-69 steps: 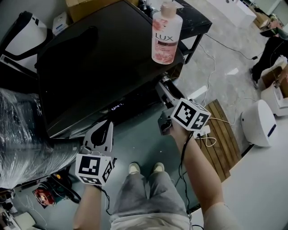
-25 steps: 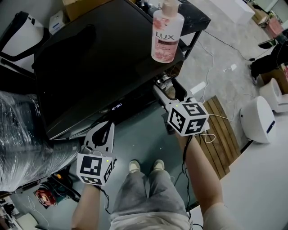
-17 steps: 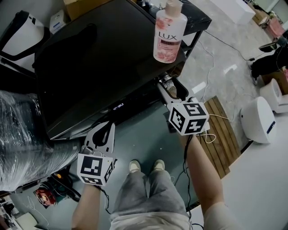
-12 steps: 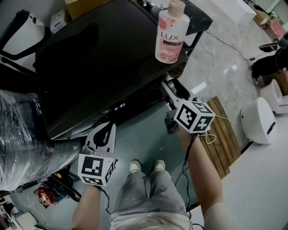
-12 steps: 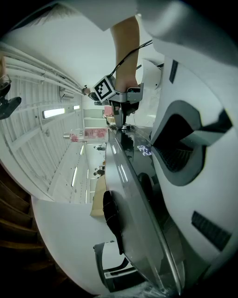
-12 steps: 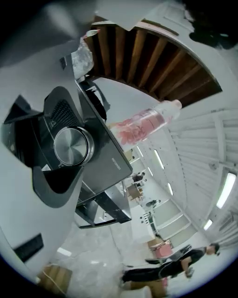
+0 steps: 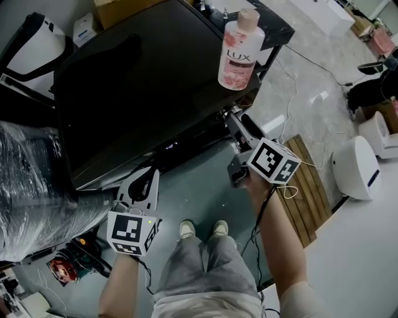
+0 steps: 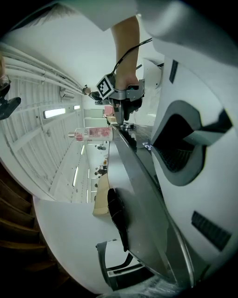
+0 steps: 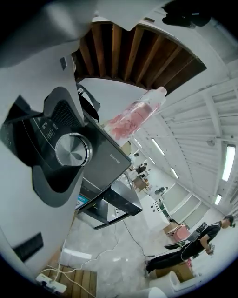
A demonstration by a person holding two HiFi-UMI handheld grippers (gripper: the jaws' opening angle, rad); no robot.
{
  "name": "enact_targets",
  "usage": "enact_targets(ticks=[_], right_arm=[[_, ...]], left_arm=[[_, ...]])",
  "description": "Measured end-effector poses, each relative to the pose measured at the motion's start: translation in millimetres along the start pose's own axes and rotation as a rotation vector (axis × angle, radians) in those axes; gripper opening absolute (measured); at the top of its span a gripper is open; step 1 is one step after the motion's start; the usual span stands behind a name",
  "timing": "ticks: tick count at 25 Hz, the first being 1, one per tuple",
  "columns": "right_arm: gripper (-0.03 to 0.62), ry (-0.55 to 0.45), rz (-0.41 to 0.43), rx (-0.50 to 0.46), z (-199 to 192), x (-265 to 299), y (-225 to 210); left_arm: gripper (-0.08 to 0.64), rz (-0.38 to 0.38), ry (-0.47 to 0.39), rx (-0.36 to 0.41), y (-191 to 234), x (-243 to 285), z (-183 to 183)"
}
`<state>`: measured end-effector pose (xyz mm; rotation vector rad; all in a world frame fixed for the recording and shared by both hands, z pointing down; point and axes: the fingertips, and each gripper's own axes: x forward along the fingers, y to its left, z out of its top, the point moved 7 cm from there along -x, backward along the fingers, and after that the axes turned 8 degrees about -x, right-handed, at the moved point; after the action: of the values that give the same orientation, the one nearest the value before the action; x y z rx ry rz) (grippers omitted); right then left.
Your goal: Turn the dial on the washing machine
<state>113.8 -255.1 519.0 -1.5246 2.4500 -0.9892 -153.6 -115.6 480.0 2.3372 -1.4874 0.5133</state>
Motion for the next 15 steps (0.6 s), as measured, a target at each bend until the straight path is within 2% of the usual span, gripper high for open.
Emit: enact_targets(ticks=[2,8,11,15], right_arm=[[0.233,0.006,0.018,-0.065,7,-10,11],[0.133,0.021,0.02,-0.332,34,-55,61],[0.1,0.006,0.03,-0.409,48,-80,90],[0.082,-0.016,0.075,-0.486,68,-113,134]], left_arm=[[0.02,0.0,-0.009,0.004,0,-6,9],[0.02,0.0,-0.052,0.002,-2,-35,45],[0.02,-0.024,-0.074,-0.052,-6,-51,64],[0.02,-0.038,-0.113,0.002,-17,-73,96]])
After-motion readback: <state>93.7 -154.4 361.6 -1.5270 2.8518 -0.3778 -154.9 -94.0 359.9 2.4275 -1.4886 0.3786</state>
